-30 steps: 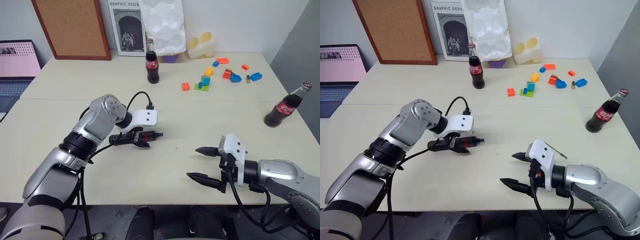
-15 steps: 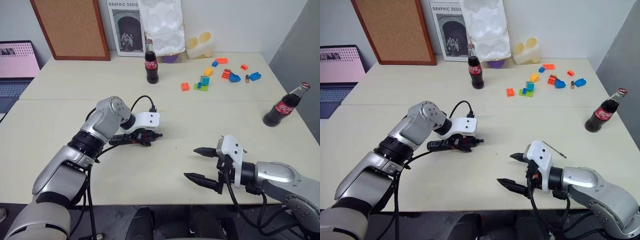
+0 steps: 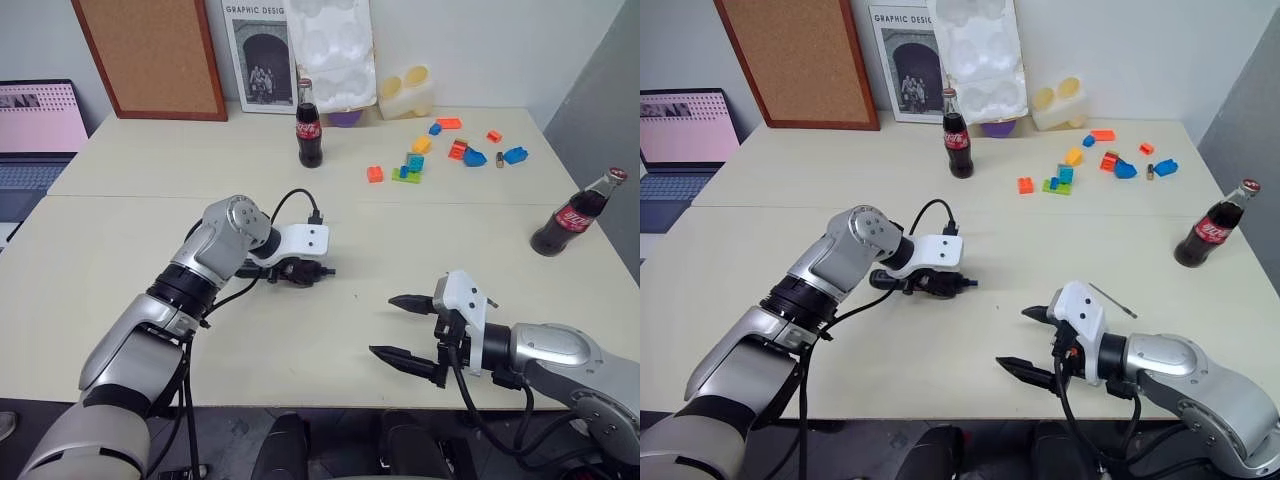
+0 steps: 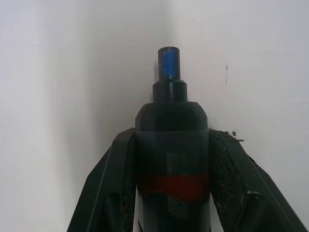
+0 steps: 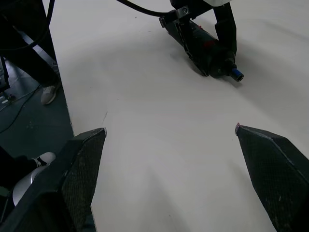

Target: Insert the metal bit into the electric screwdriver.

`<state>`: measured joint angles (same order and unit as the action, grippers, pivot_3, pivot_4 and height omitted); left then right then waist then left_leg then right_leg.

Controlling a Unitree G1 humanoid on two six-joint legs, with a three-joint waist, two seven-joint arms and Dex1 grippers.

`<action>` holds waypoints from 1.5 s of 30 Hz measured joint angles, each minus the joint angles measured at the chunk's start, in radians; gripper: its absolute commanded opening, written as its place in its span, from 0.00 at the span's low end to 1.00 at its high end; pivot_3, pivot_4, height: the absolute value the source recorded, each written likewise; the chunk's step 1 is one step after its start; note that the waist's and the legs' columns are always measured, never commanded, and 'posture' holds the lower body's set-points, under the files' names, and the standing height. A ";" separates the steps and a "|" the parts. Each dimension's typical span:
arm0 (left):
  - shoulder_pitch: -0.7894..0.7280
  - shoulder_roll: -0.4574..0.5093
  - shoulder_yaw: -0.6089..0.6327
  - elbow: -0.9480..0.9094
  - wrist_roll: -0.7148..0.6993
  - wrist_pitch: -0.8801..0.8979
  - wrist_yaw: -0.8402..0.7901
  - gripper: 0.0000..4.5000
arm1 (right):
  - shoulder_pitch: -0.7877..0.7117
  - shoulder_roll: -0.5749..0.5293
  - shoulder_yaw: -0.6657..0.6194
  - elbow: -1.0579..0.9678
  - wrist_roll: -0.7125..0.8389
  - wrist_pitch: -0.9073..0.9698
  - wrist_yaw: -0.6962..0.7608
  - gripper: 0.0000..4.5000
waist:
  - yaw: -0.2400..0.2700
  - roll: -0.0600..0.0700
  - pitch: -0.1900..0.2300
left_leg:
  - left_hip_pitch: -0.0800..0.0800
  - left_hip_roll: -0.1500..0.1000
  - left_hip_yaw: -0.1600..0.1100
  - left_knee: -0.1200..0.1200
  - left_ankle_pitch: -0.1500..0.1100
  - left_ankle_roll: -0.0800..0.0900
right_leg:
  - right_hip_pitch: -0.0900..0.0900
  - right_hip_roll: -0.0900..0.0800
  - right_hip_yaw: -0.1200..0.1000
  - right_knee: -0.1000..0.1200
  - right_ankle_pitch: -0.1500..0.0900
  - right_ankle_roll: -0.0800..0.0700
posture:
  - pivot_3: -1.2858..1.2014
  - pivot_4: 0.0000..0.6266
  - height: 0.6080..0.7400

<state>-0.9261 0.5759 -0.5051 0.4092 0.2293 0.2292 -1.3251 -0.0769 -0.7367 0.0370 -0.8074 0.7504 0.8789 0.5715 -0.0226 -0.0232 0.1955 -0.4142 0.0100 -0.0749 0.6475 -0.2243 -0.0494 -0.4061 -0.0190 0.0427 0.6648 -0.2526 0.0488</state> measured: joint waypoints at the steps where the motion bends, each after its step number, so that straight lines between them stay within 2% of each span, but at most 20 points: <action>1: 0.000 -0.016 0.024 0.000 -0.019 0.001 0.019 0.37 | 0.002 -0.004 -0.025 0.000 0.011 -0.001 0.003 1.00 | 0.001 0.000 0.000 | 0.000 0.000 0.000 0.000 0.000 0.000 | 0.000 0.000 0.000 0.000 0.000 0.000 | 0.52 0.24 1.00; 4: -0.016 -0.093 0.145 -0.001 -0.109 0.055 0.093 0.37 | 0.004 -0.015 -0.119 0.000 0.064 -0.003 0.017 1.00 | 0.004 0.000 0.000 | -0.001 0.000 -0.001 0.001 0.000 0.000 | 0.000 0.000 -0.001 0.000 0.000 0.001 | 0.52 0.24 1.00; 9: -0.047 -0.290 0.355 -0.062 -0.253 0.222 0.333 0.37 | -0.055 -0.030 -0.278 0.005 0.208 0.004 -0.013 1.00 | -0.001 0.000 0.000 | -0.001 0.000 -0.001 0.001 0.000 0.000 | 0.000 0.000 -0.001 0.000 0.000 0.001 | 0.52 0.24 1.00; 15: 0.068 -0.430 0.412 -0.188 -0.310 0.196 0.538 0.37 | -0.149 -0.033 -0.350 0.060 0.283 0.001 -0.076 1.00 | -0.010 0.000 0.000 | 0.003 0.000 0.001 -0.001 0.000 0.000 | 0.000 0.000 0.002 0.001 0.003 -0.004 | 0.52 0.24 1.00; 21: 0.281 -0.533 0.431 -0.252 -0.302 0.015 0.736 0.37 | -0.261 -0.060 -0.282 0.099 0.269 0.003 -0.091 1.00 | -0.006 0.001 -0.001 | 0.005 0.000 0.002 -0.001 0.000 0.000 | 0.001 0.000 0.003 0.002 0.004 -0.004 | 0.52 0.24 1.00; 27: 0.371 -0.561 0.403 -0.282 -0.280 -0.073 0.833 0.37 | -0.312 -0.062 -0.219 0.107 0.267 0.005 -0.091 1.00 | 0.000 0.001 -0.001 | 0.004 -0.001 0.002 -0.001 0.001 0.001 | 0.002 0.000 0.003 0.000 0.005 -0.004 | 0.52 0.24 1.00; 38: 0.495 -0.454 0.408 -0.437 -0.327 -0.068 0.839 0.37 | -0.308 -0.119 -0.207 0.112 0.249 0.007 -0.023 1.00 | -0.011 0.002 -0.003 | 0.009 0.003 0.003 -0.001 0.001 0.001 | 0.004 0.003 0.004 0.001 0.004 -0.003 | 0.52 0.24 1.00; 45: 0.568 -0.417 0.428 -0.521 -0.364 -0.029 0.864 0.37 | -0.289 -0.136 -0.182 0.115 0.202 0.000 0.026 1.00 | -0.014 0.003 -0.004 | 0.022 0.004 0.003 -0.002 0.001 0.002 | 0.017 0.005 0.004 -0.001 0.001 -0.010 | 0.52 0.24 1.00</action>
<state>-0.3579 0.1592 -0.0771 -0.1118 -0.1345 0.2002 -0.4612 -0.3656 -0.8731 -0.1454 -0.6927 0.9527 0.8786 0.5980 -0.0367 -0.0205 0.1918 -0.3927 0.0143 -0.0716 0.6454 -0.2230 -0.0476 -0.3894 -0.0141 0.0472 0.6641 -0.2513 0.0386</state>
